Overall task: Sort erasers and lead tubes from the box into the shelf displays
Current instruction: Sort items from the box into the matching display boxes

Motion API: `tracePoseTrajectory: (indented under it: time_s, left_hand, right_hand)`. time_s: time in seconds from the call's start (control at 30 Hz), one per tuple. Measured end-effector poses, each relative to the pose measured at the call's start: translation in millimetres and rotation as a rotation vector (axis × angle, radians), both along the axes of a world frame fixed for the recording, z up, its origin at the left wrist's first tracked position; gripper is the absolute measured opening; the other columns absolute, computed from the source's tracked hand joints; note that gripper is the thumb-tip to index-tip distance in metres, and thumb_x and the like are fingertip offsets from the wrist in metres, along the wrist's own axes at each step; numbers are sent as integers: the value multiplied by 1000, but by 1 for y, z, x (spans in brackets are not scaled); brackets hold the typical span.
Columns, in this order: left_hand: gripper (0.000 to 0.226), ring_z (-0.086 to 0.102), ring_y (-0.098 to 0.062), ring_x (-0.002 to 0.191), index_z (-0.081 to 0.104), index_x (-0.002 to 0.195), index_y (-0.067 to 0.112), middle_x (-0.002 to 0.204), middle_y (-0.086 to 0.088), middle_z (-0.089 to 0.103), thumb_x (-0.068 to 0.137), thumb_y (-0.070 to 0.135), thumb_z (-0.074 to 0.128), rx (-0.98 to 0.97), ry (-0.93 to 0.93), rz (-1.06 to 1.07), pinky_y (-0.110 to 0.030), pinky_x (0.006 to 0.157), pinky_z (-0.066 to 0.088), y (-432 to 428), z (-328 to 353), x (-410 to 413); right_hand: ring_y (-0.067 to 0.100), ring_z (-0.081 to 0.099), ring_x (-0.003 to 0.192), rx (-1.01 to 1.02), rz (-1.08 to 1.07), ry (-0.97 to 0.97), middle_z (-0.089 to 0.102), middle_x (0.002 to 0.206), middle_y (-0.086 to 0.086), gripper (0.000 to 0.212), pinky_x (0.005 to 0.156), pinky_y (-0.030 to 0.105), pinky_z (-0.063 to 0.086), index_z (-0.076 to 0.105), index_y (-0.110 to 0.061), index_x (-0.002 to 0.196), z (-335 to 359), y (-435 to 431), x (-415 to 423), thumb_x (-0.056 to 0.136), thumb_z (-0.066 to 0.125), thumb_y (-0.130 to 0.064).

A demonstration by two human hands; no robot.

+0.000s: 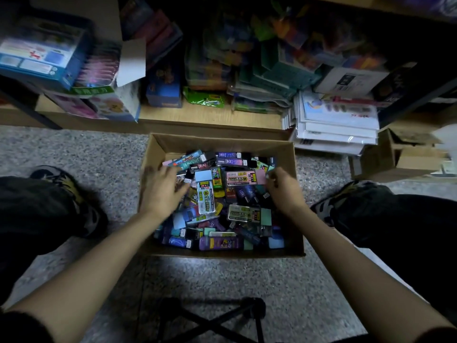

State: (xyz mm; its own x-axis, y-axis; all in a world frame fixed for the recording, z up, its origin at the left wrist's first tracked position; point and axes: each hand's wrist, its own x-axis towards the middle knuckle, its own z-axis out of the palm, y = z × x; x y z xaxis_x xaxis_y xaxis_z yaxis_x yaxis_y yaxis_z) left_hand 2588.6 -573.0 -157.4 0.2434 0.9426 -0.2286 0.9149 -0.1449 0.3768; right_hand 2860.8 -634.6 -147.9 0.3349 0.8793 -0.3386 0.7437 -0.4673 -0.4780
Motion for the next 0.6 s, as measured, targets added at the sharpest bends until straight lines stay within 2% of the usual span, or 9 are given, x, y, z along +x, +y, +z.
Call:
tracePoseTrajectory:
  time_s: [0.1,0.17,0.33,0.4,0.5,0.6]
  left_hand:
    - [55,50,-33,115,52,122,6,125,-16,53,83,43,66,-275,-169,236,-42,93,44,-9,-14,14]
    - [66,48,-35,114,50,120,4,123,-19,51,77,49,70,-346,-145,334,-42,92,44,-16,-25,17]
    - [76,45,-36,113,49,117,2,119,-20,52,70,56,72,-340,-45,302,-42,87,44,-19,-42,25]
    - [80,47,-37,112,47,119,4,118,-19,52,67,58,73,-329,-12,323,-44,87,44,-16,-44,31]
    - [82,48,-38,111,44,117,5,119,-18,48,63,56,77,-377,-51,365,-51,92,42,-12,-46,41]
    - [82,46,-38,115,41,118,3,122,-20,45,64,53,78,-435,-67,378,-54,96,40,-3,-48,44]
  right_hand:
    - [36,55,107,-211,-125,76,54,120,19,36,83,40,46,49,-4,115,-19,-15,-11,89,61,-26]
    - [39,50,114,-235,-251,124,47,124,21,47,90,43,45,45,-1,118,-32,-27,-14,86,65,-30]
    - [36,46,121,-233,-263,258,47,130,19,63,99,48,42,41,-5,131,-49,-14,-20,84,68,-37]
    - [36,42,123,-271,-256,215,43,131,18,71,100,51,40,37,-9,133,-54,-3,-24,81,68,-46]
    - [38,39,124,-314,-255,49,40,132,18,86,102,48,35,32,-9,130,-58,8,-35,71,69,-60]
    - [39,42,122,-261,-304,92,37,133,21,89,98,46,38,30,-8,130,-61,12,-41,68,76,-53]
